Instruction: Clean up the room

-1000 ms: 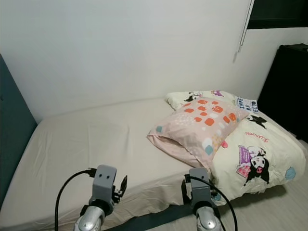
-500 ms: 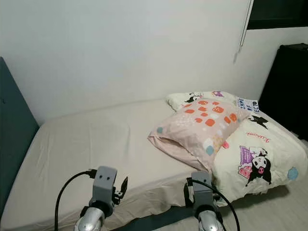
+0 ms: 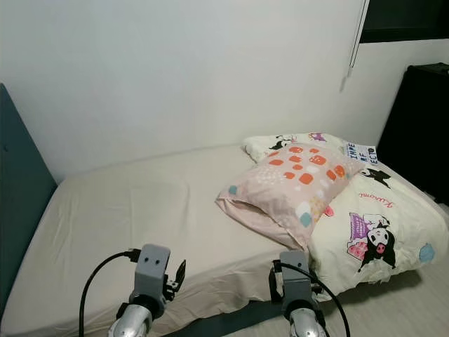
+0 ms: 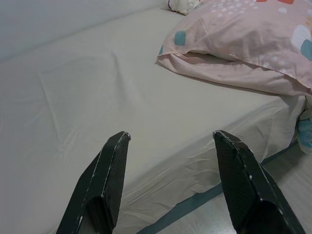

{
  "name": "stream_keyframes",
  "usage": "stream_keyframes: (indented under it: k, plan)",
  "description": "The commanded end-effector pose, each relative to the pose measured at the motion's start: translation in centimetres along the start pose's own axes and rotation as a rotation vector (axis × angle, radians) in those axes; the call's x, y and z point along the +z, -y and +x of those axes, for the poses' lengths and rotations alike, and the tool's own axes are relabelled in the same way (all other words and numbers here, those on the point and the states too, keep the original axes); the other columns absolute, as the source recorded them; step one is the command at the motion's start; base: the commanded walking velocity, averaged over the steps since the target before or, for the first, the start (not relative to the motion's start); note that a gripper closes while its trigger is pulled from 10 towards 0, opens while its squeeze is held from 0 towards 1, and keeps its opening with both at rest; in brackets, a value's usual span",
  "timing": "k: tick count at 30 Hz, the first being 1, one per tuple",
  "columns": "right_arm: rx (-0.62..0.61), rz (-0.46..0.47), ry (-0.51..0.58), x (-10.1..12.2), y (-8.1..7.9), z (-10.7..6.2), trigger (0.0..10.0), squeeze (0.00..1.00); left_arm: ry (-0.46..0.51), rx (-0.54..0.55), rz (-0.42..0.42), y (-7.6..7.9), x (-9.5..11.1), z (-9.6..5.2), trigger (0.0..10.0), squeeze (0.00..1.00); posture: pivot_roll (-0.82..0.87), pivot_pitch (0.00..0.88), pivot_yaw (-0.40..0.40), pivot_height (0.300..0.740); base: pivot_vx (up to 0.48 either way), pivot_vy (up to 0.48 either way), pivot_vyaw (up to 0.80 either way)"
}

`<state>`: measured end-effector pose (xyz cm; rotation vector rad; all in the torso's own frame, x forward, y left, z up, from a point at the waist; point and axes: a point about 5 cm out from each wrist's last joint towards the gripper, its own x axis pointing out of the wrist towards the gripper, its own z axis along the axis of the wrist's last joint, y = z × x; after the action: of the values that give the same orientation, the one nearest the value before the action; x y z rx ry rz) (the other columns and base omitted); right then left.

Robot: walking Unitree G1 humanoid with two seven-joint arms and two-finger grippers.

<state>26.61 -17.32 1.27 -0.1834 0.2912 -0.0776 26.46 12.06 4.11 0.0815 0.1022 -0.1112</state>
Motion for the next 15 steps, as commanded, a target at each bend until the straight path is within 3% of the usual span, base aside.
stream_keyframes:
  k: [1,15]
  plan:
    - [-0.002,-0.003,0.010,0.07,-0.06,-0.07,10.0,0.00,0.000,0.002,0.003,-0.13,0.03,-0.13,10.0,0.00,-0.03,0.000,0.008,0.740,0.000,0.000,0.00]
    - [-0.004,0.010,0.001,-0.03,-0.10,-0.06,10.0,0.00,0.003,-0.003,0.002,-0.02,0.04,-0.23,10.0,0.00,-0.03,0.000,0.007,0.740,0.000,0.000,0.00]
